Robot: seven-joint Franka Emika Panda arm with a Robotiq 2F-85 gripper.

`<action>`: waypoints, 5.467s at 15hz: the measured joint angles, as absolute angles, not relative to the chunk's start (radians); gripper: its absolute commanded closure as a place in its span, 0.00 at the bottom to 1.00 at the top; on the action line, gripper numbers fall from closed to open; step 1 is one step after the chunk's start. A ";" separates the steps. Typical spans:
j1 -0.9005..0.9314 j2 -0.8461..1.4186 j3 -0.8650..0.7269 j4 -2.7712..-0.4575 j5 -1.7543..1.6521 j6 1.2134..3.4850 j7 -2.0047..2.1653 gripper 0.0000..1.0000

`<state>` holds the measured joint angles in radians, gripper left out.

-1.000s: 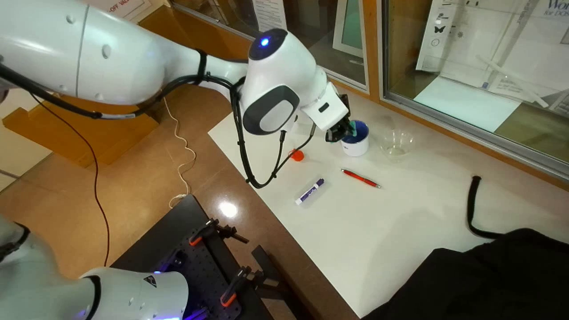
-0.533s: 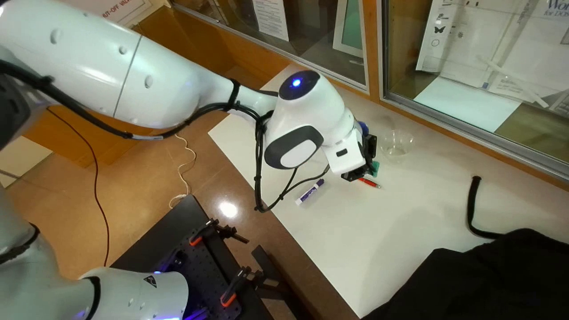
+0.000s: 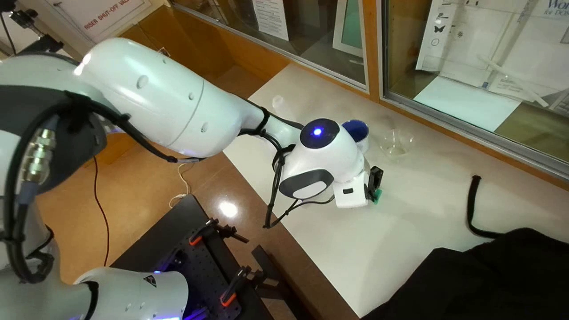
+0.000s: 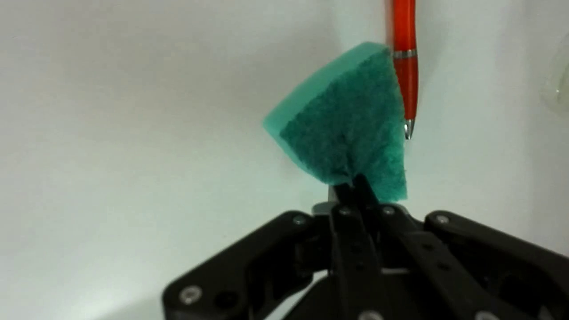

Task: Move the sponge to the right

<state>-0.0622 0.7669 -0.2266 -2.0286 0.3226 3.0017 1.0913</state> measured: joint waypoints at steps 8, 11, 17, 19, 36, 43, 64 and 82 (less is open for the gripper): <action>-0.072 0.793 -0.228 -2.020 0.326 3.003 1.086 0.99; -0.088 0.809 -0.229 -2.020 0.327 3.003 1.086 0.99; -0.155 0.815 -0.202 -2.021 0.336 3.003 1.074 0.99; -0.186 0.813 -0.192 -2.023 0.347 3.003 1.054 0.99; -0.258 0.781 -0.221 -2.061 0.373 2.923 0.821 0.99; -0.269 0.718 -0.092 -2.145 0.378 2.911 0.591 0.99; -0.129 0.747 -0.304 -2.161 0.439 2.928 0.828 0.99; -0.280 0.730 -0.099 -1.964 0.582 2.942 0.801 0.10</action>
